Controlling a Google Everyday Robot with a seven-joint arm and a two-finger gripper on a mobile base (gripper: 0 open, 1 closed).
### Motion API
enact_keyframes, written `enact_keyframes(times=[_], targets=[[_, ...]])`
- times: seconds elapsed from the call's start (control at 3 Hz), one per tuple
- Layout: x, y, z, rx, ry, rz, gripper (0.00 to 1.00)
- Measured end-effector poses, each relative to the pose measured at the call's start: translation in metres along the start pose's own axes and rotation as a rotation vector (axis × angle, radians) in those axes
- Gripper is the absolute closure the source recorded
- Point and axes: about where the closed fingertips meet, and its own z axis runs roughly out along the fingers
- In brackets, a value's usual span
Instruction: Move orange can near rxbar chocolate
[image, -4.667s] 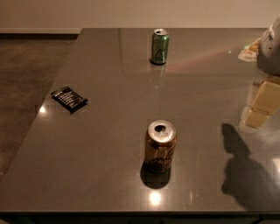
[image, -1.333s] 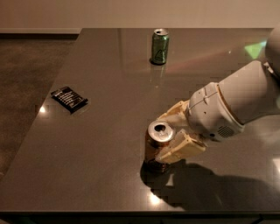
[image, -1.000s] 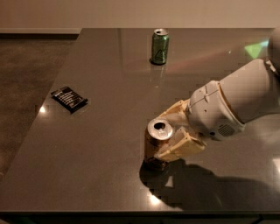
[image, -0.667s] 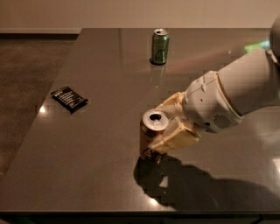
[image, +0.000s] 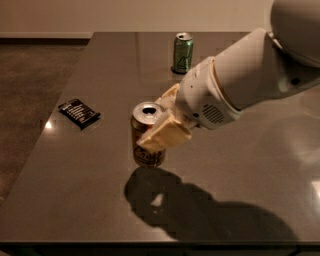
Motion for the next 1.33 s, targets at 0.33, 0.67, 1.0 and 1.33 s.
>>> enact_keyframes(times=[0.33,0.67,1.0,1.33], targets=[[-0.02,-0.01,0.012,0.077,-0.024,0.051,1.0],[-0.02,-0.01,0.012,0.077,-0.024,0.051,1.0],[-0.018,-0.021,0.016,0.113,-0.032,0.082,1.0],[-0.03,-0.039,0.033,0.138,-0.059,0.096,1.0]])
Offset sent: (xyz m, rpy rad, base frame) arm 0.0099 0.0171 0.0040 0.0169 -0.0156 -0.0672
